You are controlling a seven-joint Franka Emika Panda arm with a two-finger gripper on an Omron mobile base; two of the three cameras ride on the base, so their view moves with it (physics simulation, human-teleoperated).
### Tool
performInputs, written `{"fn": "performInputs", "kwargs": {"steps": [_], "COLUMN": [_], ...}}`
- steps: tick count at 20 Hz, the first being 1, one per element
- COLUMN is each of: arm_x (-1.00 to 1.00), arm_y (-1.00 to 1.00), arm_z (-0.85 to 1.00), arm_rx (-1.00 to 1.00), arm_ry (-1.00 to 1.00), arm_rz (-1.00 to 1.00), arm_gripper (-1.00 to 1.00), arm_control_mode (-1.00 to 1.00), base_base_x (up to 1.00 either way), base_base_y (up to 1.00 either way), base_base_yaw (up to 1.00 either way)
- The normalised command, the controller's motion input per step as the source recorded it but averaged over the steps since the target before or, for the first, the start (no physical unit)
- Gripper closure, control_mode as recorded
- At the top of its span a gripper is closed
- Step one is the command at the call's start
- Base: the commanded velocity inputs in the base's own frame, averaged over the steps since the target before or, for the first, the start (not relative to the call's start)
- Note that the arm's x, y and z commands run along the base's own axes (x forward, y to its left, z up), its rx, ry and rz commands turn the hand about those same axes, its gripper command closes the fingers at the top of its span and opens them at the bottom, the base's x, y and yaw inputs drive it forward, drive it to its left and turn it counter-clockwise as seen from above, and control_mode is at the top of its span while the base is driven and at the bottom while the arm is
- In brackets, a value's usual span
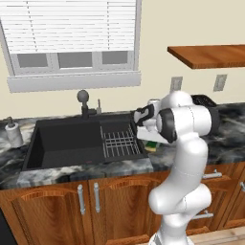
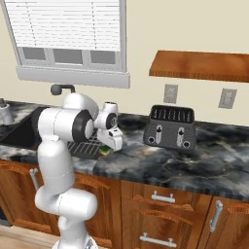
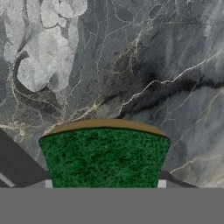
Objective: Restock the sink supplies by placing the sponge and soap dispenser on the counter and next to the sink. Make sure the soap dispenser is upright.
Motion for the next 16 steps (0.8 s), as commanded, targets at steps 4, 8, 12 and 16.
{"fn": "performInputs", "kwargs": {"steps": [4,8,12,16], "arm_x": [0.15,0.00,0.00,0.00], "arm_y": [-0.14,-0.16,-0.03,0.00], "arm_z": [-0.25,-0.08,0.06,0.46], "arm_rx": [0.02,0.03,0.04,0.03], "arm_ry": [-0.15,-0.20,-0.17,-0.11], "arm_rz": [0.00,0.00,0.00,0.00], "arm_gripper": [-1.00,-1.00,-1.00,-1.00], "arm_control_mode": [-1.00,-1.00,-1.00,-1.00], "base_base_x": [0.00,0.00,0.00,0.00], "base_base_y": [0.00,0.00,0.00,0.00], "base_base_yaw": [0.00,0.00,0.00,0.00]}}
